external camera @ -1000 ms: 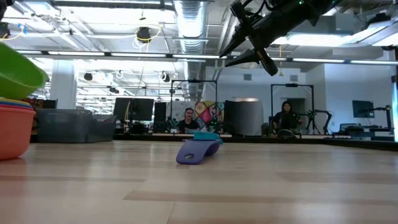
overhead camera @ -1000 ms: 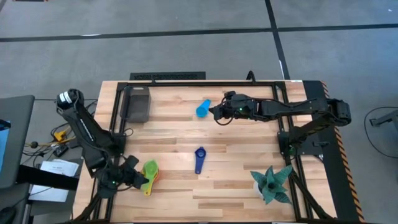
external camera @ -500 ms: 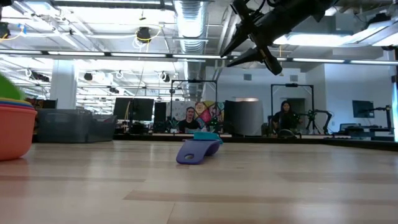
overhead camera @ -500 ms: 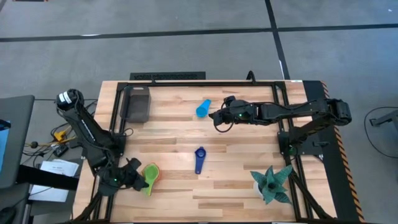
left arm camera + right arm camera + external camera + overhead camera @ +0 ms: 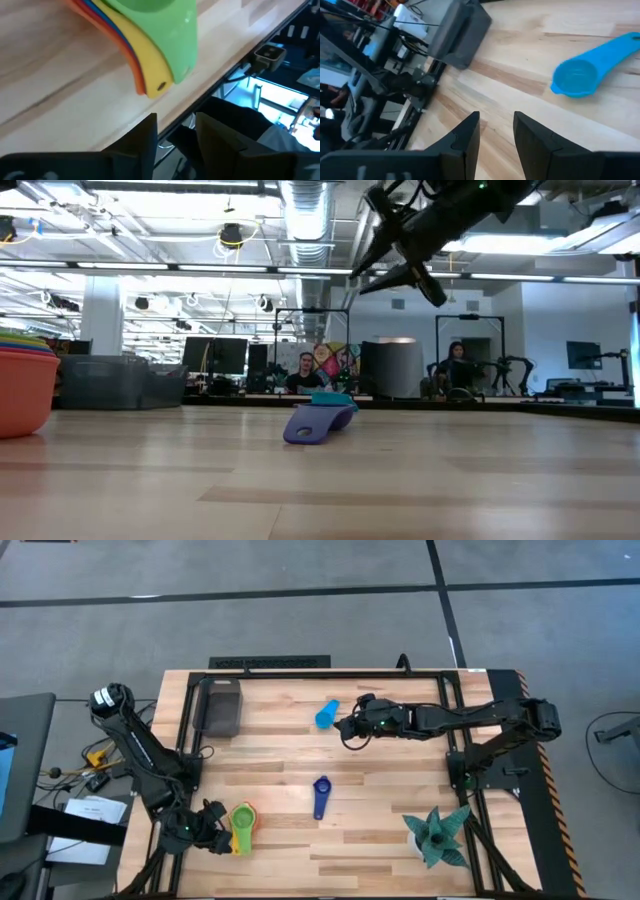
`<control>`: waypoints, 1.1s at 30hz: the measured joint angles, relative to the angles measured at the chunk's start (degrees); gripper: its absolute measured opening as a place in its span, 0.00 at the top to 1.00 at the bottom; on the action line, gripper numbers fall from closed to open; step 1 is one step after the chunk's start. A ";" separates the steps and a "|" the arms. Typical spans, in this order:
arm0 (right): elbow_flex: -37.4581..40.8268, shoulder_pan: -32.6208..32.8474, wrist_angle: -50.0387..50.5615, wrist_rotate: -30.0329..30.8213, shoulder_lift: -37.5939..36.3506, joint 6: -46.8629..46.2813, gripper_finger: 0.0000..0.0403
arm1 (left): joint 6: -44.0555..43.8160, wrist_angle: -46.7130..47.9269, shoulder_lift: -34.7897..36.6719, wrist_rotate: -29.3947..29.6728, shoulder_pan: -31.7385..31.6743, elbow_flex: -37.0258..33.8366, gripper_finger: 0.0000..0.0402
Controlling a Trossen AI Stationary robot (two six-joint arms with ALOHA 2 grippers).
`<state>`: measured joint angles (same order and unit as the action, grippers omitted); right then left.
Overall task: Nest measuring cups in basket
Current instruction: Stack the light green measuring cup on top of the yellow measuring cup
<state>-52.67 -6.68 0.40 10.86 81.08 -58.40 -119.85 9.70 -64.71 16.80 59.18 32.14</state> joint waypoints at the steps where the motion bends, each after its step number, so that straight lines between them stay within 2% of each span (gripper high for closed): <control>1: 0.00 0.20 0.45 -0.73 0.44 0.42 0.64 | 0.00 -0.26 0.00 -0.08 0.00 0.12 0.70; 6: 0.08 2.02 1.05 -3.94 3.45 2.86 0.64 | -0.02 -0.38 0.02 -0.58 0.24 0.42 0.72; 9: 0.23 3.86 0.50 -5.02 5.89 2.57 0.66 | 1.17 -0.77 0.00 2.24 -0.31 1.43 0.76; 18: 0.14 7.51 -4.70 -4.93 10.94 -0.23 0.69 | 24.70 7.24 -0.78 9.14 -8.94 11.21 0.97; 20: 0.14 7.90 -5.93 -4.93 11.10 -0.16 0.70 | 30.72 7.74 -1.70 9.15 -11.85 12.16 0.99; 26: 0.22 7.74 -5.74 -4.60 9.98 1.91 0.77 | 46.00 7.41 -8.05 5.07 -19.64 15.68 1.00; 29: 0.04 7.62 -6.36 -4.58 9.41 2.38 0.81 | 52.91 7.94 -13.00 -1.60 -21.90 19.40 1.00; 33: 0.16 7.39 -5.92 -4.58 8.89 3.33 0.85 | 58.28 17.83 -20.20 -10.10 -22.69 26.43 1.00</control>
<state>-52.51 0.71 -5.53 6.28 89.98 -55.08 -61.58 27.53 -84.90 6.71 36.49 58.57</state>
